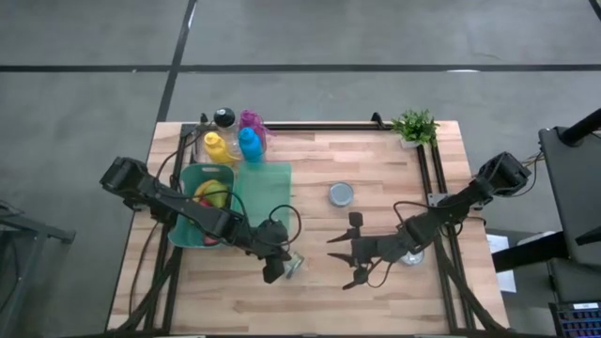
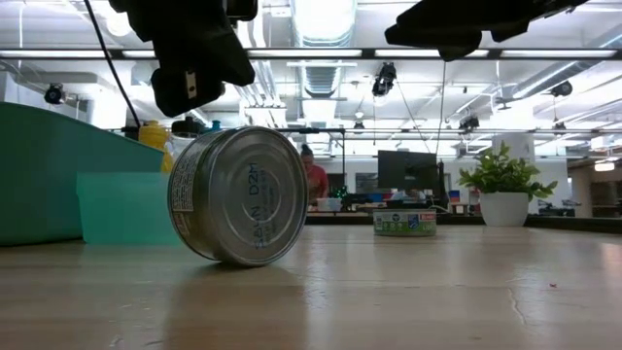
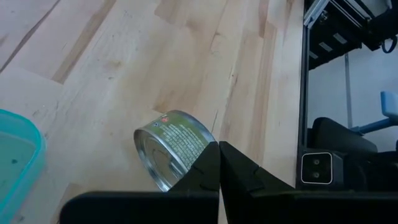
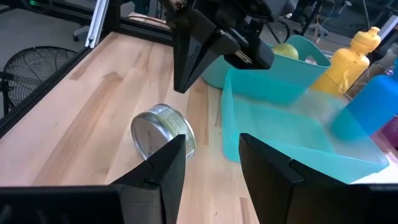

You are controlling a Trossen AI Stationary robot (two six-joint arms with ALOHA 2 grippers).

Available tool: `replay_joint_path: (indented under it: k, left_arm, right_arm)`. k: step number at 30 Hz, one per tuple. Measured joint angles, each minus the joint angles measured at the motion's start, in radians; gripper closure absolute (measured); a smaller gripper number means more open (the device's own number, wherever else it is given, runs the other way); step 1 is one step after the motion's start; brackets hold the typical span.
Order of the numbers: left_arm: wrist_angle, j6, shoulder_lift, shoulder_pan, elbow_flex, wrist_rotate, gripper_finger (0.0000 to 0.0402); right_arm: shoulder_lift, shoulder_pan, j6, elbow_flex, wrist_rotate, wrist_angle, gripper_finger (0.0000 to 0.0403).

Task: Pick & Place Food Item
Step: Put the bottom green tuna can into the light green bin

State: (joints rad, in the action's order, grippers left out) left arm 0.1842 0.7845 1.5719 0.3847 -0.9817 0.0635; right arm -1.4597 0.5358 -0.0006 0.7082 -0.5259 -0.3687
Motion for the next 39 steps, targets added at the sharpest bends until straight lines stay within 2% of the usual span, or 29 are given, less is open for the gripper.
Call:
replay_joint_path:
  k: [13, 21, 28, 33, 39]
  left_arm:
    - [0.000, 0.003, 0.000, 0.000, 0.000, 0.011, 0.0399]
    - [0.023, 0.158, 0.000, 0.000, 0.000, 0.068, 0.0399]
    - [0.166, 0.324, -0.018, -0.006, -0.001, 0.102, 0.0399]
    - [0.200, 0.325, -0.019, -0.007, -0.042, 0.102, 0.0399]
    - [0.368, 0.306, -0.021, -0.007, -0.165, 0.144, 0.0399]
  right_arm:
    - [0.000, 0.001, 0.000, -0.001, 0.000, -0.001, 0.0256]
    - [0.000, 0.000, 0.000, -0.001, 0.001, -0.001, 0.0256]
    - [0.000, 0.000, 0.000, -0.002, 0.002, -0.002, 0.0256]
    - [0.000, 0.000, 0.000, -0.002, 0.002, -0.004, 0.0256]
    - [0.000, 0.000, 0.000, -0.002, 0.002, -0.004, 0.0256]
